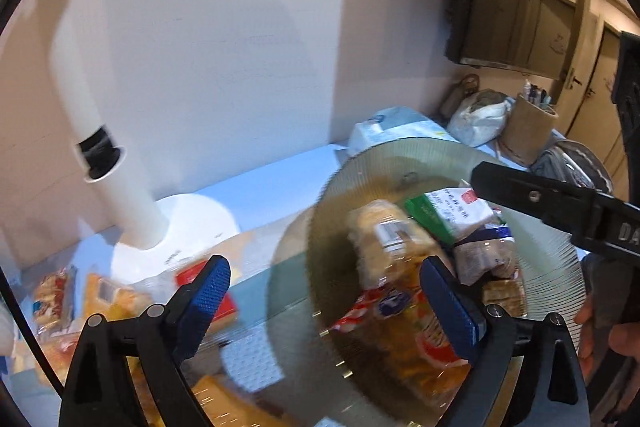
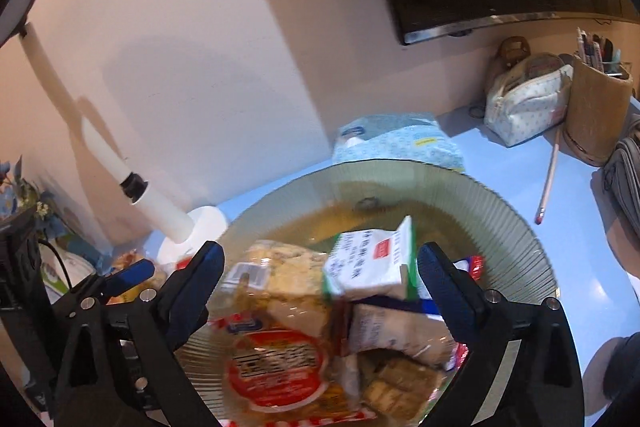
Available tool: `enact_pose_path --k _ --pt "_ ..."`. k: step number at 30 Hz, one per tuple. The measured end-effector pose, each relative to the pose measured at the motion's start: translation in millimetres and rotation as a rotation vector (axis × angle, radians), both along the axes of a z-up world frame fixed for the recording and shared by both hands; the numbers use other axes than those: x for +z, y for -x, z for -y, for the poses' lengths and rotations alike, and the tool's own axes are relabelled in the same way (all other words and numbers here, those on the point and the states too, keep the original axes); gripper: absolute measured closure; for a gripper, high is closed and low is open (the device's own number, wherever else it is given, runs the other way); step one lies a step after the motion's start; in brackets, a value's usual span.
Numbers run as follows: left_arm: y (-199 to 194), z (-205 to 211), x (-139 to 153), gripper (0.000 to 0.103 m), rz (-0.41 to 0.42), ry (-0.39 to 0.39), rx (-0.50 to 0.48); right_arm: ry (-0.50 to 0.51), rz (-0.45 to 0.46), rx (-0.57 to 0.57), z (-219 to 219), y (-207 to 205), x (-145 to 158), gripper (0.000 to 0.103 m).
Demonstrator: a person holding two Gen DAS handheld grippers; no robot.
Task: Organize snacks
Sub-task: 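Carry both bags to the glass bowl and release them inside, then move both tools back to the table toward the remaining snacks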
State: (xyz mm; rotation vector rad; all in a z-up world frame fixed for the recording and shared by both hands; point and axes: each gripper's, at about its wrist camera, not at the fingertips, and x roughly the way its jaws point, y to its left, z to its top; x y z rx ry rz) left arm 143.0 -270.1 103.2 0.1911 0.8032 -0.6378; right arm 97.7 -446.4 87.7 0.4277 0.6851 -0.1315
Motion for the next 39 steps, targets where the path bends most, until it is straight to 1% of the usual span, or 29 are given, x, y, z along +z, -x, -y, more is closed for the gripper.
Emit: enact_pose_path --k 4,8,11,14,18,23,25,28,31,33,36,39 --pt "1 -29 7 0.009 -0.002 0.011 0.040 0.011 0.016 0.040 -27 -2 11 0.005" --pt "-1 -65 16 0.009 0.016 0.013 0.092 0.008 0.030 0.091 -59 -4 20 0.005" --pt "-5 -101 23 0.009 0.024 0.020 0.143 0.005 0.039 0.138 -87 -5 23 0.004" --pt "-10 -145 26 0.008 0.029 0.016 0.214 0.010 0.041 0.183 -116 -7 23 0.004" --pt "-9 -190 18 0.007 0.024 -0.004 0.282 0.012 0.031 0.266 -159 -10 16 0.004" --pt "2 -231 -12 0.007 -0.016 -0.032 0.296 0.036 -0.011 0.356 -200 -5 -10 0.004" --pt "7 -240 -24 0.007 -0.036 -0.035 0.297 0.014 -0.019 0.390 -211 -2 -24 0.004" --pt "12 -248 -43 0.007 -0.081 -0.017 0.297 0.002 -0.037 0.404 -220 3 -40 0.004" --pt "15 -249 -61 0.007 -0.131 0.027 0.280 -0.020 -0.056 0.391 -220 7 -56 0.004" --pt "17 -243 -68 0.007 -0.151 0.044 0.259 -0.036 -0.074 0.378 -218 7 -69 0.004" --pt "21 -231 -76 0.007 -0.155 0.039 0.226 -0.001 -0.100 0.343 -216 6 -80 0.003" --pt "25 -219 -82 0.007 -0.111 0.010 0.224 0.005 -0.118 0.328 -212 0 -91 0.003"
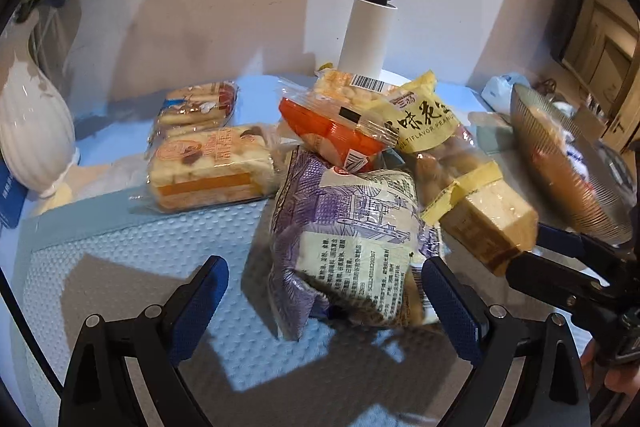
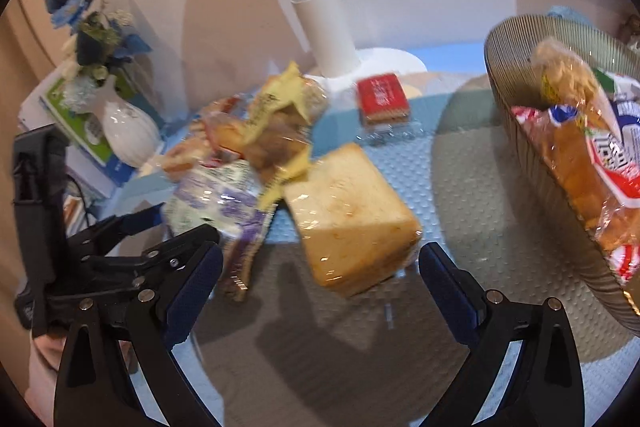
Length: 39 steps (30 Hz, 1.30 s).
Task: Organize snacks
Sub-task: 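Move both tools back to the table toward the remaining snacks, then position the right tool over the bread loaf while the left tool straddles the purple-white bag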
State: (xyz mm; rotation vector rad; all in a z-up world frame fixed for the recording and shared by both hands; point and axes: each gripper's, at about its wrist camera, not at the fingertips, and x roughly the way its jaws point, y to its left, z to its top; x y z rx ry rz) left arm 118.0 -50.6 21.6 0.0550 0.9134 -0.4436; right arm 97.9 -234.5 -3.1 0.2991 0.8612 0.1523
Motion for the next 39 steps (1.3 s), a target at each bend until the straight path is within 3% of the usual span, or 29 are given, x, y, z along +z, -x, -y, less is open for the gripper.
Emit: enact_pose_path --k 4,8,16,24,39 --pt "-6 5 -9 0.000 -0.002 0.010 -0.019 0.042 -0.003 -0.014 3 -11 -12 0.003" --pt "-16 1 -16 0.000 -0.041 0.057 0.000 0.054 0.017 0.002 2 -22 -14 0.000" --pt "-13 5 -17 0.000 -0.030 0.031 -0.009 -0.015 0.039 0.006 13 -20 -15 0.000" --pt "-13 6 -17 0.000 -0.031 0.030 -0.008 0.041 0.026 0.008 4 -21 -15 0.000" --pt "-13 6 -18 0.000 -0.031 0.030 -0.007 0.040 0.027 0.010 4 -21 -15 0.000"
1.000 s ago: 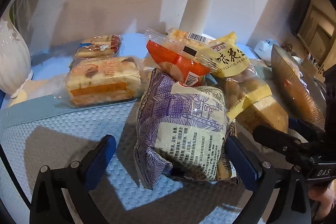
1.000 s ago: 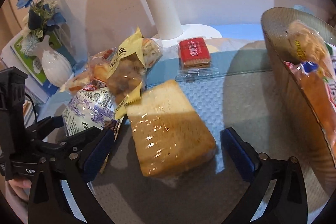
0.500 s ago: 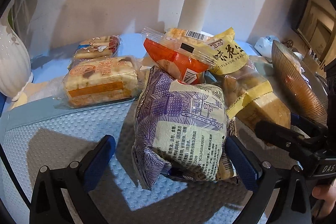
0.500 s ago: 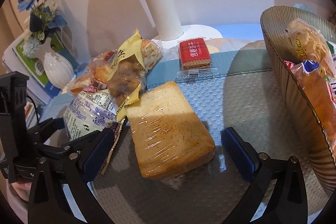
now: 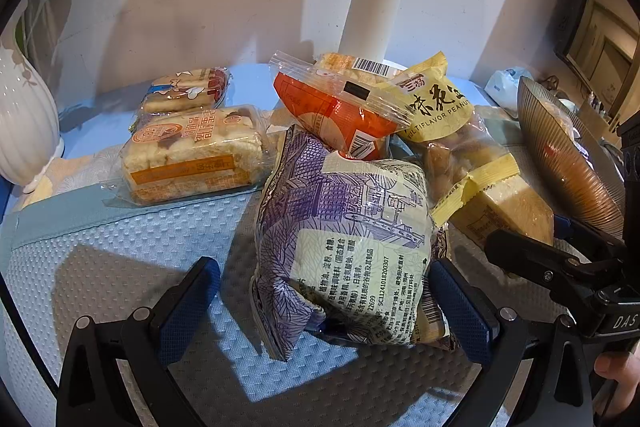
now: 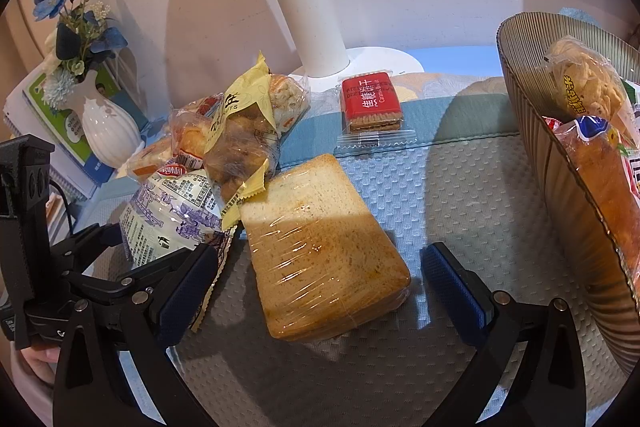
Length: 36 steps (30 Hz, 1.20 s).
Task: Organize snacks
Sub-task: 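Position the right tool over the bread loaf while the left tool straddles the purple-white bag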
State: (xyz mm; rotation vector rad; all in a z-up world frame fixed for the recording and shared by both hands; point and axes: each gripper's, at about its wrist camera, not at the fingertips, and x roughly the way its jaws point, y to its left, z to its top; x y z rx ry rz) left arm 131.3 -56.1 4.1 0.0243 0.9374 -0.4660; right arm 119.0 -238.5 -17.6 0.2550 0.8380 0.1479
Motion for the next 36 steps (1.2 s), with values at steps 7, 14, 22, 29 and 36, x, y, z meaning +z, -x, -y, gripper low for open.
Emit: enact_pose_path --k 7,14,22,29,36 --pt "0.1 0.0 0.0 0.000 0.000 0.000 0.000 0.000 0.000 0.001 0.0 0.0 0.0 0.000" --pt "0.1 -0.2 0.0 0.000 -0.001 0.000 0.000 -0.001 0.000 0.001 -0.5 0.2 0.2 0.000" --pt "0.1 -0.4 0.2 0.000 -0.001 0.000 0.000 -0.001 0.000 0.002 0.0 0.1 0.0 0.000" --pt "0.1 -0.1 -0.2 0.000 -0.001 0.001 0.000 -0.001 0.000 0.002 0.3 0.4 -0.4 0.000" --pt "0.0 -1.0 0.4 0.000 -0.001 0.001 0.000 -0.022 0.006 -0.005 0.7 0.0 0.5 0.000"
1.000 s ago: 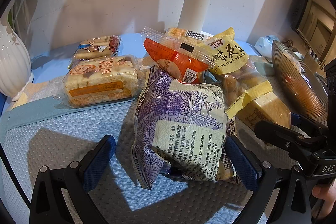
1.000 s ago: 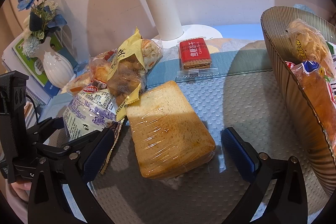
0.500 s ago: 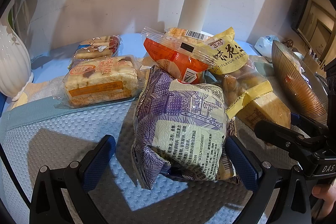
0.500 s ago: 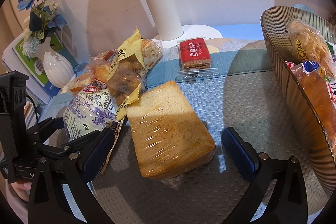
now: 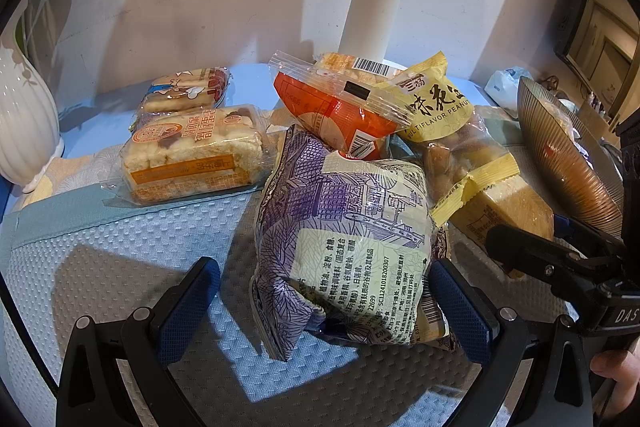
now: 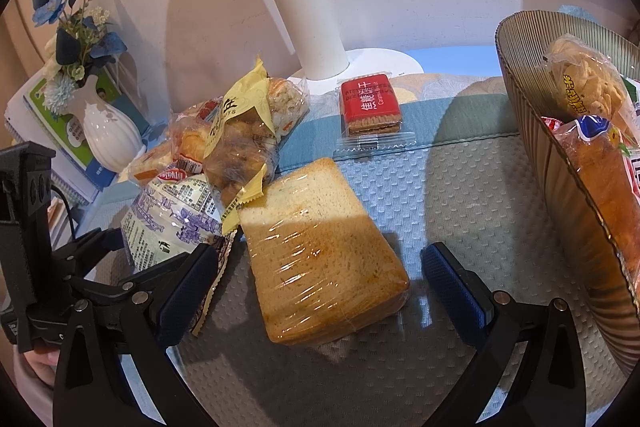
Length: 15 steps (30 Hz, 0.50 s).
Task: Organize snacks
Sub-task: 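Position the right tool over the bread loaf while the left tool straddles the purple-white bag, then grasp the bread loaf with the right tool while the left tool grasps the purple-white bag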
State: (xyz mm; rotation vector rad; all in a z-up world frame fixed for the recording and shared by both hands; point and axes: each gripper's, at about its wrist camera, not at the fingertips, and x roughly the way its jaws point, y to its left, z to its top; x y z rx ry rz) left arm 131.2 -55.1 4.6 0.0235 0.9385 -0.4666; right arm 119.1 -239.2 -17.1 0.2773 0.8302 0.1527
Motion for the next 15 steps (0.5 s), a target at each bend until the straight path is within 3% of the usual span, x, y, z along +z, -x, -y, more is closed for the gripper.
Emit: enact_pose_path --k 10,14,15 --pt "4 0 1 0.000 0.005 0.004 -0.005 0.007 0.000 -0.009 0 -1 0 0.001" --pt "5 -7 4 0.001 0.006 0.053 -0.014 0.029 0.003 -0.035 2 0 1 0.021" --pt "5 -10 5 0.006 0.005 0.071 -0.015 0.032 0.004 -0.035 2 0 1 0.023"
